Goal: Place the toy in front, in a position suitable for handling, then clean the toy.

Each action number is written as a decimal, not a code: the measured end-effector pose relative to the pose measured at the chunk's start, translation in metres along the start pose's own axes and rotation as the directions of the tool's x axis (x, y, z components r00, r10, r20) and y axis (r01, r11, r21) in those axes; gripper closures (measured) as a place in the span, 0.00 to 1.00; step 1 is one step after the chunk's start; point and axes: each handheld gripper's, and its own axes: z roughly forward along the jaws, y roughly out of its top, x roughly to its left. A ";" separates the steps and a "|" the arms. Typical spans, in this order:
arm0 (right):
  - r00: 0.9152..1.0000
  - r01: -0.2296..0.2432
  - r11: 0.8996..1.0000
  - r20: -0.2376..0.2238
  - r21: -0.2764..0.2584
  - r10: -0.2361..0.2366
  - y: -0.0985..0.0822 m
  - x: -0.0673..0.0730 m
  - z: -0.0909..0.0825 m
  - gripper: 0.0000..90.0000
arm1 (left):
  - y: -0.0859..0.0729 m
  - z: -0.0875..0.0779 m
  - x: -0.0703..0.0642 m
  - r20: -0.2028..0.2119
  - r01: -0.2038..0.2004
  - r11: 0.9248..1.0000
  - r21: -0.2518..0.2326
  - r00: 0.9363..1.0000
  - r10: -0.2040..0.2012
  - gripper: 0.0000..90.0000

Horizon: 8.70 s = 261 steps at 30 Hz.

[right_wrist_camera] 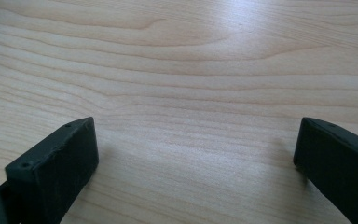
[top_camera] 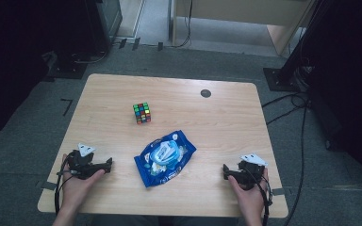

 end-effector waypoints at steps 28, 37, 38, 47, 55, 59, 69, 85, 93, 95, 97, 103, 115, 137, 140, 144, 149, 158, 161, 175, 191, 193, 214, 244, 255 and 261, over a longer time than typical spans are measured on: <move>0.943 0.158 0.967 -0.261 -0.199 -0.207 0.065 0.110 0.006 0.65 | -0.007 -0.037 -0.112 0.305 -0.281 0.952 -0.123 0.902 0.305 0.08; 0.942 0.148 0.973 -0.273 -0.179 -0.193 0.068 0.112 0.016 0.87 | -0.013 -0.030 -0.130 0.328 -0.331 0.939 -0.096 0.880 0.344 0.08; 0.941 0.154 0.973 -0.277 -0.170 -0.197 0.068 0.110 0.015 0.91 | -0.011 -0.029 -0.128 0.329 -0.309 0.947 -0.083 0.889 0.319 0.08; 0.928 0.181 0.977 -0.310 -0.114 -0.208 0.058 0.107 0.001 0.96 | -0.006 -0.022 -0.106 0.244 -0.238 0.968 -0.077 0.937 0.250 0.08; 0.913 0.217 0.972 -0.335 -0.085 -0.233 0.039 0.115 -0.018 0.93 | -0.001 -0.023 -0.095 0.161 -0.210 0.973 -0.092 0.962 0.223 0.15; 0.902 0.215 0.973 -0.365 -0.085 -0.231 0.035 0.119 -0.026 0.86 | 0.000 -0.030 -0.094 0.227 -0.206 0.972 -0.117 0.947 0.228 0.15; 0.921 0.173 0.968 -0.318 -0.183 -0.225 0.075 0.112 -0.013 0.73 | -0.007 -0.020 -0.104 0.236 -0.339 0.940 -0.050 0.910 0.341 0.15; 0.849 0.240 0.970 -0.495 0.049 -0.185 0.063 0.124 0.023 0.72 | 0.007 0.002 -0.084 -0.019 -0.172 0.984 -0.048 0.985 0.171 0.16; 0.829 0.246 0.969 -0.519 0.004 -0.208 0.075 0.136 0.006 0.69 | 0.007 0.003 -0.072 -0.037 -0.124 0.990 -0.061 0.992 0.122 0.17; 0.843 0.226 0.974 -0.500 0.001 -0.195 0.079 0.139 0.016 0.69 | 0.006 0.003 -0.071 -0.017 -0.131 0.989 -0.067 0.991 0.130 0.17; 0.857 0.228 0.973 -0.478 0.019 -0.192 0.079 0.144 0.029 0.69 | 0.005 0.002 -0.069 0.012 -0.122 0.990 -0.073 0.992 0.123 0.17; 0.855 0.250 0.966 -0.483 0.063 -0.190 0.070 0.160 0.050 0.91 | 0.002 0.000 -0.066 0.056 -0.107 0.989 -0.098 0.992 0.113 0.17; 0.941 0.060 0.998 -0.333 0.005 -0.055 0.072 0.105 0.040 1.00 | 0.004 -0.001 -0.066 0.053 -0.104 0.989 -0.107 0.993 0.110 0.17; 0.987 -0.136 0.982 -0.106 -0.132 0.122 0.050 0.002 0.011 0.71 | 0.047 0.024 -0.081 0.074 0.005 0.992 -0.128 0.997 0.005 0.15; 0.988 -0.138 0.972 -0.097 -0.191 0.121 0.058 0.007 -0.007 0.64 | 0.052 0.024 -0.083 0.073 0.002 0.990 -0.138 0.997 0.008 0.15; 0.987 -0.066 0.973 -0.156 -0.222 0.031 0.083 0.036 -0.022 0.54 | 0.045 0.022 -0.077 0.056 -0.016 0.992 -0.128 0.998 0.024 0.14; 0.972 -0.027 0.972 -0.233 -0.232 -0.028 0.104 0.078 -0.017 0.46 | 0.034 0.014 -0.062 0.035 -0.013 0.993 -0.116 0.999 0.018 0.14; 0.939 0.090 0.979 -0.311 -0.185 -0.145 0.131 0.183 0.027 0.23 | 0.007 -0.005 -0.026 -0.013 -0.016 0.995 -0.096 1.000 0.015 0.14; 0.933 0.090 0.983 -0.332 -0.157 -0.139 0.140 0.206 0.046 0.19 | 0.002 -0.005 -0.020 -0.027 -0.020 0.996 -0.086 0.999 0.018 0.14; 0.949 0.085 0.989 -0.291 -0.122 -0.118 0.174 0.272 0.133 0.12 | -0.002 -0.001 -0.020 -0.014 -0.048 0.998 -0.052 0.999 0.048 0.14; 0.964 0.095 0.992 -0.240 -0.087 -0.114 0.170 0.280 0.128 0.38 | -0.002 0.000 -0.023 -0.009 -0.073 0.996 -0.057 0.997 0.073 0.14; 0.956 0.089 0.992 -0.272 -0.090 -0.110 0.157 0.274 0.112 0.38 | -0.002 0.000 -0.024 -0.006 -0.076 0.995 -0.056 0.997 0.076 0.14; 0.924 0.232 0.961 -0.274 -0.150 -0.266 0.074 0.251 0.049 0.17 | -0.003 -0.001 -0.026 -0.004 -0.090 0.993 -0.073 0.996 0.090 0.14; 0.977 0.022 0.990 -0.207 -0.141 -0.052 0.053 0.050 -0.037 0.60 | 0.026 0.018 -0.099 0.261 -0.224 0.966 -0.132 0.932 0.252 0.14; 0.973 0.002 0.993 -0.230 -0.116 -0.028 0.047 0.049 -0.029 0.59 | 0.037 0.028 -0.112 0.305 -0.235 0.961 -0.142 0.914 0.269 0.15; 0.970 -0.010 0.993 -0.243 -0.114 -0.019 0.045 0.049 -0.030 0.59 | 0.050 0.040 -0.124 0.299 -0.262 0.956 -0.132 0.909 0.291 0.15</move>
